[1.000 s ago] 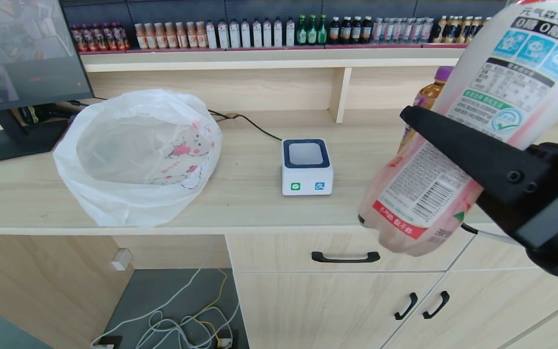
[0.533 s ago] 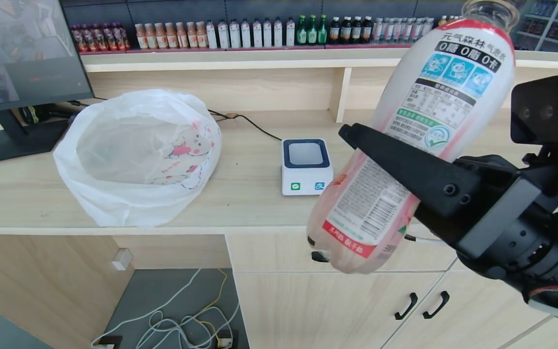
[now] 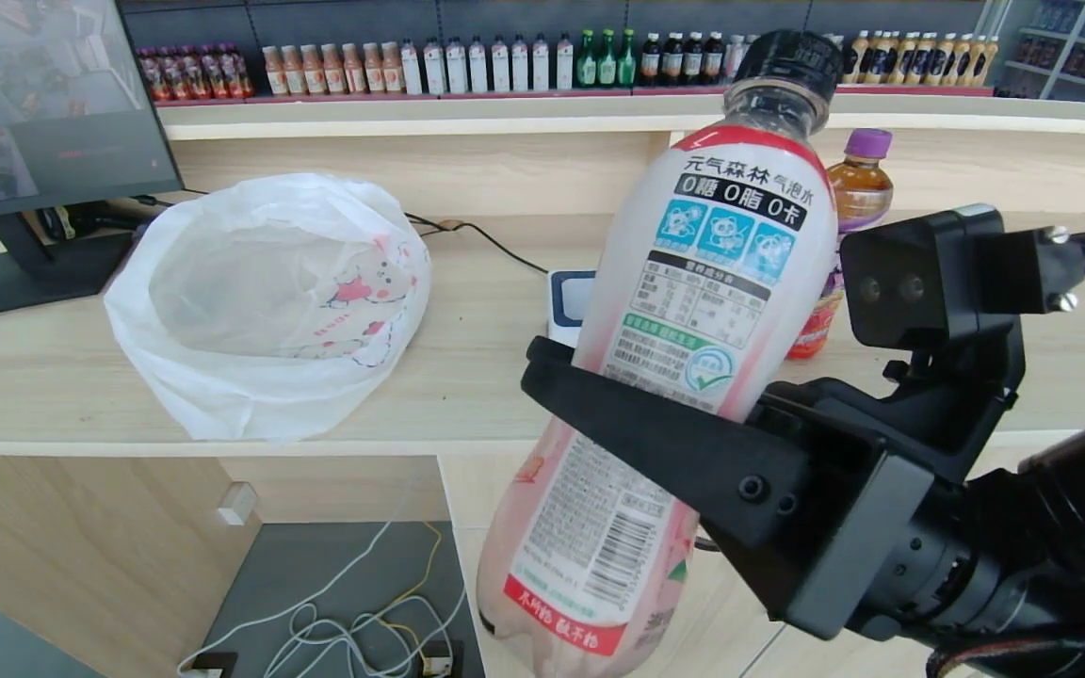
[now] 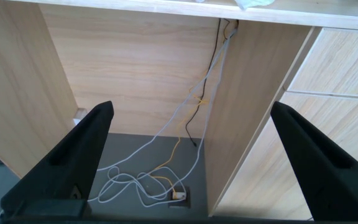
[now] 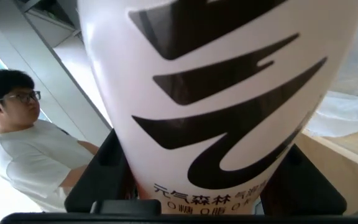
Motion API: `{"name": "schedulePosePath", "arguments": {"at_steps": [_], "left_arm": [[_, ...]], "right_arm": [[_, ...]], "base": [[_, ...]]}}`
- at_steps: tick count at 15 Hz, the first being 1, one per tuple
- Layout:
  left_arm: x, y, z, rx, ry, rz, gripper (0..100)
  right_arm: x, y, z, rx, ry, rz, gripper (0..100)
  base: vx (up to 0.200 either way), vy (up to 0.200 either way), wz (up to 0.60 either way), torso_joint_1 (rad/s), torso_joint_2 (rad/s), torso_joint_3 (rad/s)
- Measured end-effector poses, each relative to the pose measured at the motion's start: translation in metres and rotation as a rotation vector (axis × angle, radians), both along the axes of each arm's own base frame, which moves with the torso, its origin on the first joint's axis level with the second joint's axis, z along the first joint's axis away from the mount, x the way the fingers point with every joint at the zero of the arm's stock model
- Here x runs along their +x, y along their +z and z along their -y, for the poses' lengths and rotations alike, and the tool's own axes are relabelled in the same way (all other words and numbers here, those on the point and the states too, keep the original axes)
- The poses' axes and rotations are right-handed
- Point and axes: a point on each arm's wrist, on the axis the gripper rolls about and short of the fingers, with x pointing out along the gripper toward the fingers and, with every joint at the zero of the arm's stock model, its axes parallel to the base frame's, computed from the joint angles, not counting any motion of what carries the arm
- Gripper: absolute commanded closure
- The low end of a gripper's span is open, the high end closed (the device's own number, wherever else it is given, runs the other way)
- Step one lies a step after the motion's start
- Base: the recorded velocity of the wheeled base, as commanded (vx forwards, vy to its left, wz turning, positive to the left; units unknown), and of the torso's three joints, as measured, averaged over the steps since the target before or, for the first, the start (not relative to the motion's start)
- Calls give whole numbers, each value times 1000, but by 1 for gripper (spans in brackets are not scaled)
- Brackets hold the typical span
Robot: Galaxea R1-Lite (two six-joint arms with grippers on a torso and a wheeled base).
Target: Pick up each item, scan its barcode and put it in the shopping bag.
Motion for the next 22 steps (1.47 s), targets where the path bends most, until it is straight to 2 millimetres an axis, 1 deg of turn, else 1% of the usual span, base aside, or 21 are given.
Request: {"name": "schedulePosePath", "arguments": {"at_steps": [5,12,14,19,20,22], "left_arm": [[0,0,0,0,0,0,0],[0,0,0,0,0,0,0],[0,0,0,0,0,0,0],[0,0,0,0,0,0,0],[0,0,0,0,0,0,0],[0,0,0,0,0,0,0]], "right_arm": [[6,-3,-13,-3,11,-8,100],[11,-1,-19,9,31,-16,100],[14,2,-20,19,40,-1,100],[24,2,-19,8,8,34,100],[25,3,-19,9,7,54,100],[25,5,-19,-16,67,132,100]], "base": [[0,0,0,0,0,0],[0,0,0,0,0,0],[0,0,0,0,0,0],[0,0,0,0,0,0],[0,0,0,0,0,0],[0,0,0,0,0,0]]}}
